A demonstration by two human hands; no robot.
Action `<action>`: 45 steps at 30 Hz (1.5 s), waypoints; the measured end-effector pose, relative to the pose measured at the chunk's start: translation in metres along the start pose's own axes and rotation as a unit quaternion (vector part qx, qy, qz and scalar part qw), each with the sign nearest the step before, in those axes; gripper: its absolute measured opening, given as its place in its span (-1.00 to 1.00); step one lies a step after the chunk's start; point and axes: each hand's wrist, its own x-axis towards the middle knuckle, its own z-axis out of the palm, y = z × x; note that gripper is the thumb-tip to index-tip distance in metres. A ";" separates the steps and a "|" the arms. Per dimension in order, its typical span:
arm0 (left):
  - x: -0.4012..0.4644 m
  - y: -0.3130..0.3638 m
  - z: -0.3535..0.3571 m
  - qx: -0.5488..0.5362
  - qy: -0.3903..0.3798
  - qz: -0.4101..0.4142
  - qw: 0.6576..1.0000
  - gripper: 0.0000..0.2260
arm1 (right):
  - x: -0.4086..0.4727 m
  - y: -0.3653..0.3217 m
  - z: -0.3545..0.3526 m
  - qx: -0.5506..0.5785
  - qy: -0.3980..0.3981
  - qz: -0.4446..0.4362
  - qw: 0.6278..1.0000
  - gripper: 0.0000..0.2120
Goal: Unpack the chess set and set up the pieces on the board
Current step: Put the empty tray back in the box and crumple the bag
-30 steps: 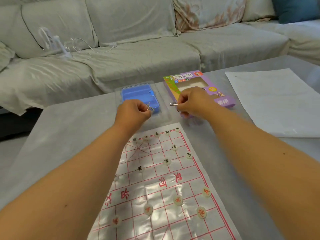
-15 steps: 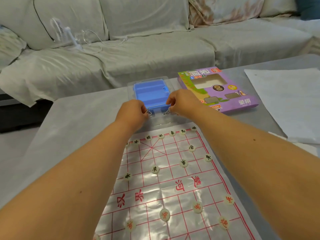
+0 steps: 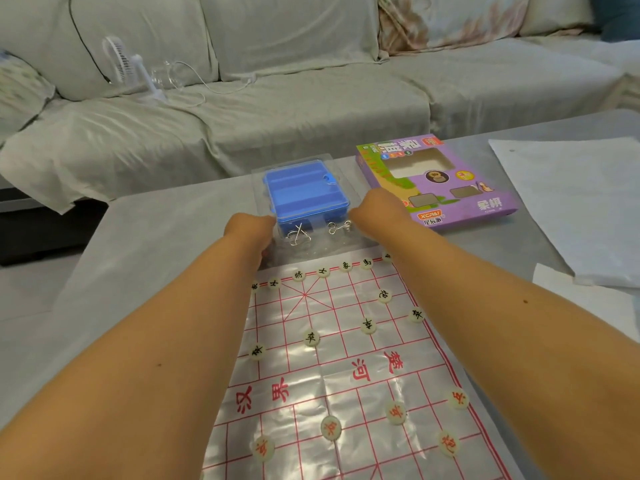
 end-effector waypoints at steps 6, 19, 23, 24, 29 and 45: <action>0.000 0.000 0.004 -0.103 -0.070 -0.063 0.990 -0.73 | -0.003 0.014 -0.004 0.140 0.056 0.012 0.989 -0.66; -0.034 0.030 -0.003 -0.258 -0.108 0.012 0.960 -0.89 | -0.028 0.012 -0.013 0.498 0.122 0.109 0.852 -0.55; -0.058 0.045 0.007 -0.260 -0.111 0.042 0.958 -0.88 | -0.044 0.006 -0.023 0.691 0.064 0.178 0.697 -0.59; -0.065 0.048 0.012 -0.260 -0.118 0.047 0.957 -0.87 | -0.047 0.005 -0.026 0.721 0.039 0.173 0.669 -0.64; -0.096 0.055 0.042 -0.273 -0.164 0.063 0.946 -0.82 | -0.060 0.011 -0.046 0.812 0.036 0.144 0.564 -0.94; -0.167 0.076 0.108 -0.201 -0.288 0.112 0.930 -0.78 | -0.080 0.093 -0.107 0.790 0.149 0.151 0.575 -0.77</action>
